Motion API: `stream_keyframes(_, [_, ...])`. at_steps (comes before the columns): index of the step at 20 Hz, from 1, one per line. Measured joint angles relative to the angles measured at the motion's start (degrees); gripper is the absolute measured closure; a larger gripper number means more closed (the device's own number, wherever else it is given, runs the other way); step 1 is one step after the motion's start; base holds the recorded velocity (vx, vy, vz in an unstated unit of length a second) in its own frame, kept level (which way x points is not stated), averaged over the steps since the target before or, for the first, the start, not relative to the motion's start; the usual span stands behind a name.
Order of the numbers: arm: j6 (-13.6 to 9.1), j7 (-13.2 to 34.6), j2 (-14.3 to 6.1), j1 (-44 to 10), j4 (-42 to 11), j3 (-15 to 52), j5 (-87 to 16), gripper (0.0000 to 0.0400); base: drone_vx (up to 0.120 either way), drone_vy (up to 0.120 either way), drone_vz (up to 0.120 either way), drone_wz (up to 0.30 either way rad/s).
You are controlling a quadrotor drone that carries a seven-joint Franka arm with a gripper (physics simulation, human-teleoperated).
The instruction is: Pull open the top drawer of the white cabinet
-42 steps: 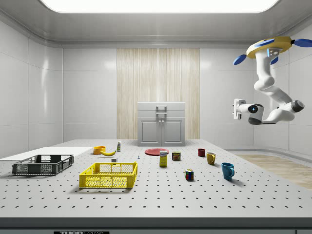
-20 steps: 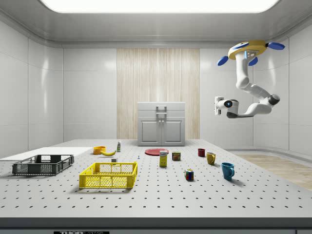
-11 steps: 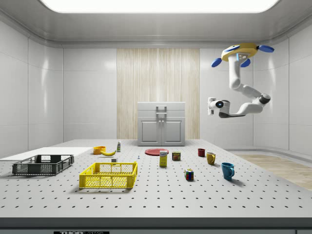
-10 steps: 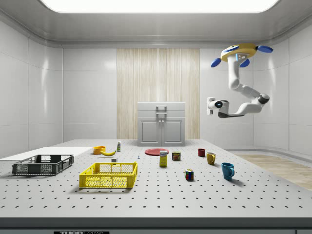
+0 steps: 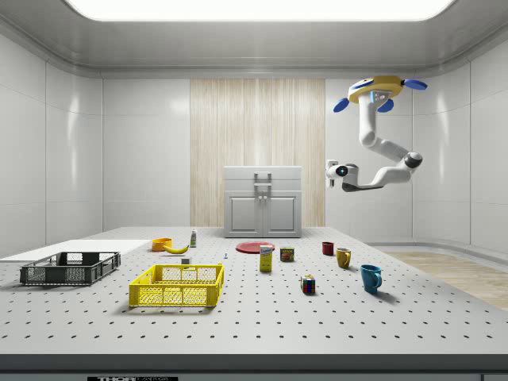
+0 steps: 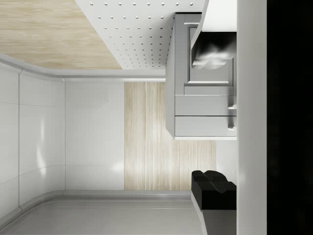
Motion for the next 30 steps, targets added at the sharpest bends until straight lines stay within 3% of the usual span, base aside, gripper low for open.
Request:
stream_keyframes(10, [1.98, 1.32, -2.11, 2.16, -0.27, -0.82, -1.6, 0.0095, 0.12, -0.12, 0.0, 0.0])
stream_keyframes(21, [3.83, 2.64, -4.16, 4.16, -0.54, -1.52, -3.19, 0.0095, 0.12, -0.12, 0.08, 0.0])
stream_keyframes(30, [5.12, 3.6, -5.62, 5.53, -0.72, -1.97, -4.34, 0.0095, 0.12, -0.12, 0.004, 0.0])
